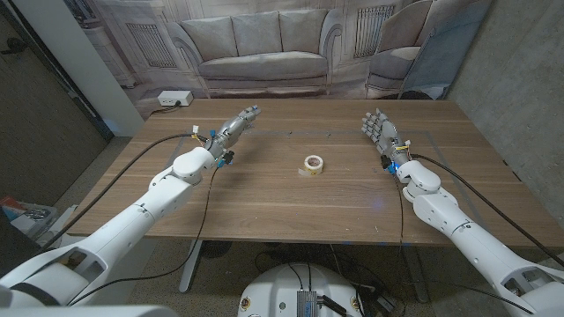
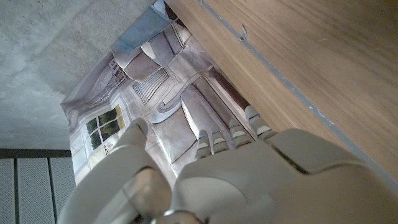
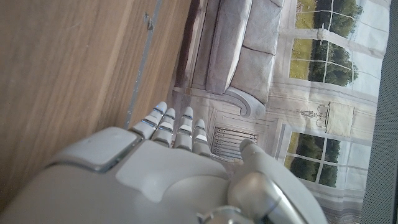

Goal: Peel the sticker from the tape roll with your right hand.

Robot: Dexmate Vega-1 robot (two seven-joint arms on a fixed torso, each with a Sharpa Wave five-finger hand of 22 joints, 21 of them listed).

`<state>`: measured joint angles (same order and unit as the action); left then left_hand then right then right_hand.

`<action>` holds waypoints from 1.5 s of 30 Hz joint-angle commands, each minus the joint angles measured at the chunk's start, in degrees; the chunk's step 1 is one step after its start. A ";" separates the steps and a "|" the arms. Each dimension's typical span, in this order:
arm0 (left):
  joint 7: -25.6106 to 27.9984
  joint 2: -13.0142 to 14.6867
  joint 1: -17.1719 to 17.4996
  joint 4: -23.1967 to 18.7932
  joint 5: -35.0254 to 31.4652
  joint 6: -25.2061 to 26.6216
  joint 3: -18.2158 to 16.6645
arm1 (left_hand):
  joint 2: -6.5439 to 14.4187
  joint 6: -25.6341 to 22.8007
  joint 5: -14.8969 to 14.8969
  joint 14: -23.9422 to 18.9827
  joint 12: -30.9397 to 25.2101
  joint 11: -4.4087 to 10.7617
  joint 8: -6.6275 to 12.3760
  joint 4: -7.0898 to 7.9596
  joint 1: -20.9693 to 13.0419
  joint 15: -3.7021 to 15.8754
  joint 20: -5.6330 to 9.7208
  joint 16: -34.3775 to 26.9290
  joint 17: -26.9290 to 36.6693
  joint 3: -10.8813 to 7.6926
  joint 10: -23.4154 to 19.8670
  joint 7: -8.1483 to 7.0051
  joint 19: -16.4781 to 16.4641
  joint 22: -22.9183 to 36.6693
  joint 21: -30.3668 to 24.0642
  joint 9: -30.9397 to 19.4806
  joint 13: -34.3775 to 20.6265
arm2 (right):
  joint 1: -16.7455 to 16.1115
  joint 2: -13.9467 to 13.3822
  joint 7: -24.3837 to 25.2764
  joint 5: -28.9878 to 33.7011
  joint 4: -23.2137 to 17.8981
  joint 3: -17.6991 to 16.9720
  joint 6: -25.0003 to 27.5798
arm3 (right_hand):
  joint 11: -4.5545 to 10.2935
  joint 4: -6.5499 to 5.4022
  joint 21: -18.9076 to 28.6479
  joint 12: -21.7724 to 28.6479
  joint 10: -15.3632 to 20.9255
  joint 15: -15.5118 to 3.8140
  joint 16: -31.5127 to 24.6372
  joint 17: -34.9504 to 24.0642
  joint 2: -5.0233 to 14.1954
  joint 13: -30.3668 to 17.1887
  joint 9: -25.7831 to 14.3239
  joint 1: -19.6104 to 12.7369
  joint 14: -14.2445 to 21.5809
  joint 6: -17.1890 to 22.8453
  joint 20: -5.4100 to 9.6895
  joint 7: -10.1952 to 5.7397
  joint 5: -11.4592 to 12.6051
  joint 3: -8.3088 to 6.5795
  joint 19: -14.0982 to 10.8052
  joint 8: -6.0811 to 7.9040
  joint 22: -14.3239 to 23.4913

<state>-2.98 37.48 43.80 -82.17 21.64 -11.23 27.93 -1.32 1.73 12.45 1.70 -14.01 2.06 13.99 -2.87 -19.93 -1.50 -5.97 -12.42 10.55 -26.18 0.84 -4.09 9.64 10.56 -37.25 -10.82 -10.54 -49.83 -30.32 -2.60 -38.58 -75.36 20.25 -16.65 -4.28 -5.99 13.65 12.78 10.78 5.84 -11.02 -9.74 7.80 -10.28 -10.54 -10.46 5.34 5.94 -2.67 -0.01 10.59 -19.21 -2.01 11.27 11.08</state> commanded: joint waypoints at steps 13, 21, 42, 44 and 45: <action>-3.97 4.44 -3.54 -6.38 -10.06 1.67 3.91 | 0.07 -1.32 -0.28 -0.57 -0.03 0.16 0.25 -0.50 -0.77 0.34 -0.75 -0.32 0.40 0.20 -0.87 -0.07 1.26 0.18 0.41 -0.07 -0.24 | -0.09 0.31 -0.53 -0.36 0.44 0.03 -0.31 | -0.47 0.29 0.17 0.44 0.79 0.19 -0.02 -0.20 -0.35 -0.33 -0.15 -0.50 0.52 1.03 -0.40 -0.07 -0.15 -0.34 -0.27 0.33 0.34; -5.03 5.40 -4.25 -9.03 -13.18 2.39 4.80 | 0.07 -1.44 -0.31 -0.61 0.14 0.50 0.08 -0.51 -0.85 0.40 -0.93 -0.26 0.44 0.29 -0.88 -0.08 1.84 0.20 0.78 -0.07 -0.25 | -0.08 0.64 -0.60 -0.46 0.96 0.04 -0.64 | -0.31 0.35 0.18 0.39 0.82 0.29 0.08 -0.21 -0.39 -0.34 -0.16 -0.53 0.57 1.14 -0.16 -0.06 -0.16 -0.37 -0.37 0.30 0.37; -8.72 7.35 -7.49 -13.88 -23.17 5.95 8.07 | 0.28 -4.38 -0.24 -1.06 -0.03 1.31 0.52 -0.82 -1.70 0.71 -1.10 -0.12 0.45 0.35 -2.94 -0.15 1.85 0.25 1.33 -0.09 -0.26 | 0.32 1.18 -1.13 -0.64 2.07 0.17 -1.04 | -0.48 0.38 0.16 0.33 1.06 0.28 0.26 -0.24 -0.42 -0.35 -0.17 -0.51 0.74 1.25 0.10 -0.03 -0.20 -0.43 -0.47 0.18 0.41; -9.56 7.50 -7.92 -14.22 -23.92 5.93 8.49 | 0.30 -4.43 -0.22 -1.23 -0.06 1.32 0.47 -0.87 -1.81 0.67 -1.08 -0.16 0.44 0.34 -3.16 -0.16 1.75 0.26 1.34 -0.09 -0.26 | 0.32 1.17 -1.12 -0.65 2.07 0.17 -1.00 | -0.54 0.38 0.15 0.32 1.09 0.24 0.26 -0.25 -0.43 -0.36 -0.17 -0.50 0.78 1.28 0.09 -0.03 -0.20 -0.44 -0.47 0.17 0.42; -10.36 7.55 -8.24 -14.37 -23.93 6.00 8.67 | 0.31 -4.50 -0.22 -1.26 -0.06 1.32 0.47 -0.90 -1.86 0.65 -1.08 -0.16 0.44 0.34 -3.24 -0.17 1.73 0.26 1.36 -0.09 -0.26 | 0.32 1.19 -1.08 -0.66 2.08 0.16 -1.00 | -0.54 0.38 0.14 0.32 1.09 0.28 0.28 -0.25 -0.43 -0.36 -0.17 -0.50 0.76 1.30 0.08 -0.01 -0.20 -0.44 -0.45 0.17 0.42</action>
<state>-10.34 44.23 37.44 -94.32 1.73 -6.36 34.81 -1.15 -2.16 12.45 0.92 -14.00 3.12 14.21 -3.33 -21.14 -0.72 -6.58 -12.41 10.81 -25.70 -1.97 -4.09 9.85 10.54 -35.92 -10.81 -10.53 -49.71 -29.32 -3.49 -39.14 -73.69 20.30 -17.58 -4.80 -5.84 13.65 12.78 11.31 6.05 -10.80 -9.72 7.57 -10.55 -10.53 -10.69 5.74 6.55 -2.66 0.00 10.63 -19.37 -2.43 11.26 11.34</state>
